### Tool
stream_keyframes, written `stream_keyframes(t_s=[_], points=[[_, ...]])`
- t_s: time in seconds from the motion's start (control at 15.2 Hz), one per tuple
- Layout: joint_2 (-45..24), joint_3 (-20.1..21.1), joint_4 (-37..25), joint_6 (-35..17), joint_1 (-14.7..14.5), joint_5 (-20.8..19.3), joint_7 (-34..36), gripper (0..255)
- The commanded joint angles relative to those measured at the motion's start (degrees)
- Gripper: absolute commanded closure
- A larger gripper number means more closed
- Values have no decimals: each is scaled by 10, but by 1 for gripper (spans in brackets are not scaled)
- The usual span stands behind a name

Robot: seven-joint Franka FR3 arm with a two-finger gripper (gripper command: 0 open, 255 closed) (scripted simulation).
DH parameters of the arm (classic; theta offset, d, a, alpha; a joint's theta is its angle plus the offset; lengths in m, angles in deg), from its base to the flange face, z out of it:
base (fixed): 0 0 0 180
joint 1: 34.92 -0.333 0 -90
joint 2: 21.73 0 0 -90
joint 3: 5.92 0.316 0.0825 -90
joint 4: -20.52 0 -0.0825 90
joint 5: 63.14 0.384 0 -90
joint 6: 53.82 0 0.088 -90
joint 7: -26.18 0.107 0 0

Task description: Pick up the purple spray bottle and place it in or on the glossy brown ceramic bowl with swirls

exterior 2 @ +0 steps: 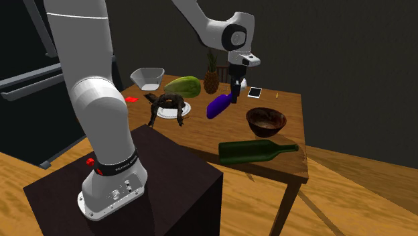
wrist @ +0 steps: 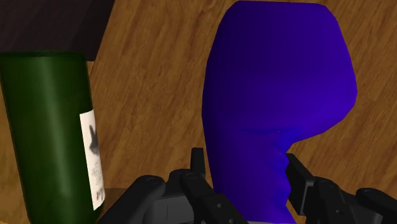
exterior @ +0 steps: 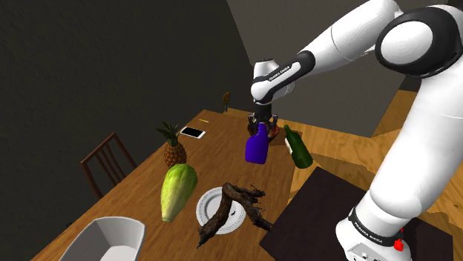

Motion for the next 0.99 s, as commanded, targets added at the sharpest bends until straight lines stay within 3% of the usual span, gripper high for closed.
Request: stream_keyframes(t_s=[0.0, 0.53, 0.79, 0.92], points=[[-28, -9, -35, 7, 11, -1, -20, 255], [-148, -35, -210, 60, 58, 5, -95, 255], [-228, -43, -335, 105, 85, 10, -131, 255], [-235, -43, -331, 93, 85, 10, -131, 255]])
